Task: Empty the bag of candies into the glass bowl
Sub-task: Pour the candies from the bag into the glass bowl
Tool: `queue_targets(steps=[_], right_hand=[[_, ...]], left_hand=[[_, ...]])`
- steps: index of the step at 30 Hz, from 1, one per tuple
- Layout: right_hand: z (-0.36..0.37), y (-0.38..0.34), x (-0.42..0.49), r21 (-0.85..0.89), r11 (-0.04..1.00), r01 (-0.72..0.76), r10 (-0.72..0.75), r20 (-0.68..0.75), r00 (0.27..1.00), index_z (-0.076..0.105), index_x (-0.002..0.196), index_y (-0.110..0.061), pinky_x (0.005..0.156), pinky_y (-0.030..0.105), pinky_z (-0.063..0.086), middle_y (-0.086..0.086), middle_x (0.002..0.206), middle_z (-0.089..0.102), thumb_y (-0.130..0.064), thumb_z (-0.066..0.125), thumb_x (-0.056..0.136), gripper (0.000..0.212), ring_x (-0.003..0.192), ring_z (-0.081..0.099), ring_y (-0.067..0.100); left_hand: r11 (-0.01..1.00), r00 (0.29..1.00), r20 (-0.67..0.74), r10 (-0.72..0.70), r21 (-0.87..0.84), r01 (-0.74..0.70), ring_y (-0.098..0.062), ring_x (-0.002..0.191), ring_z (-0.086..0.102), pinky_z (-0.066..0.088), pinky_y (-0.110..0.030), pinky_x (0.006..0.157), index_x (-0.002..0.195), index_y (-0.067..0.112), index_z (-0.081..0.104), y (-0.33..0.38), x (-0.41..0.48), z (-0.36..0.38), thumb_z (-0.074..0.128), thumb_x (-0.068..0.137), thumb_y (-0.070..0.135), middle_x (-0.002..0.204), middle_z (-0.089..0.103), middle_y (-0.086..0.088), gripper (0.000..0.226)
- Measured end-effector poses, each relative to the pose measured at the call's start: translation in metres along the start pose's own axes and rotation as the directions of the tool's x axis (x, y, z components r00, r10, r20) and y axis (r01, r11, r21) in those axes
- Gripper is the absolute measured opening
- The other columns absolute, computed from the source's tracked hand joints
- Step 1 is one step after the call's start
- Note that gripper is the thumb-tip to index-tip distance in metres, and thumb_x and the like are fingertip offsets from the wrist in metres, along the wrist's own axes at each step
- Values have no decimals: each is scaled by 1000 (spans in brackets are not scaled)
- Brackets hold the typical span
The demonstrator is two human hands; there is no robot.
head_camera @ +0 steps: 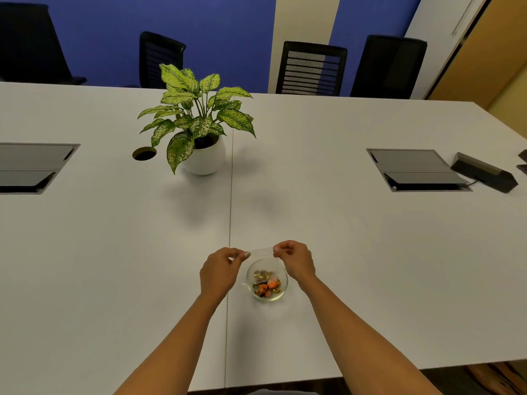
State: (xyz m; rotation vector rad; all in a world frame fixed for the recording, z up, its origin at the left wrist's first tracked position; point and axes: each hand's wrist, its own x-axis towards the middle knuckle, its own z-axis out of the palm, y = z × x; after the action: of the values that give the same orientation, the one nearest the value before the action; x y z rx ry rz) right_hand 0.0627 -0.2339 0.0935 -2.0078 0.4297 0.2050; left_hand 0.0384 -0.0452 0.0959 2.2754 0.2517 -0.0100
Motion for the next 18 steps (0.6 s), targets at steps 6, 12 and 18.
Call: queue_targets(steps=[6, 12, 18], right_hand=[[2, -4, 2, 28, 988, 154, -155, 42, 987, 68, 95, -18, 87, 29, 46, -3, 105, 59, -27, 66, 90, 10, 102, 58, 15], [-2, -2, -2, 138, 990, 38, -82, 321, 944, 61, 112, -18, 66, 20, 50, 8, 100, 68, -24, 71, 87, 28, 86, 68, 16], [4, 2, 2, 187, 982, 39, -72, 175, 982, 71, 91, -7, 56, 24, 56, 8, 81, 72, -11, 69, 87, 6, 63, 69, 13]], left_hand=[[997, 998, 60, -11, -72, 15, -10, 66, 65, 43, -22, 56, 82, 27, 73, -9, 0, 3, 67, 85, 41, 72, 68, 14, 16], [943, 993, 74, -87, -316, 106, -16, 56, 69, 58, -31, 64, 79, 20, 73, -22, 5, -4, 68, 87, 23, 70, 73, 0, 10], [965, 978, 201, -56, -239, 105, -13, 54, 69, 54, -19, 56, 71, 22, 74, -47, -5, -3, 77, 79, 27, 66, 74, -2, 10]])
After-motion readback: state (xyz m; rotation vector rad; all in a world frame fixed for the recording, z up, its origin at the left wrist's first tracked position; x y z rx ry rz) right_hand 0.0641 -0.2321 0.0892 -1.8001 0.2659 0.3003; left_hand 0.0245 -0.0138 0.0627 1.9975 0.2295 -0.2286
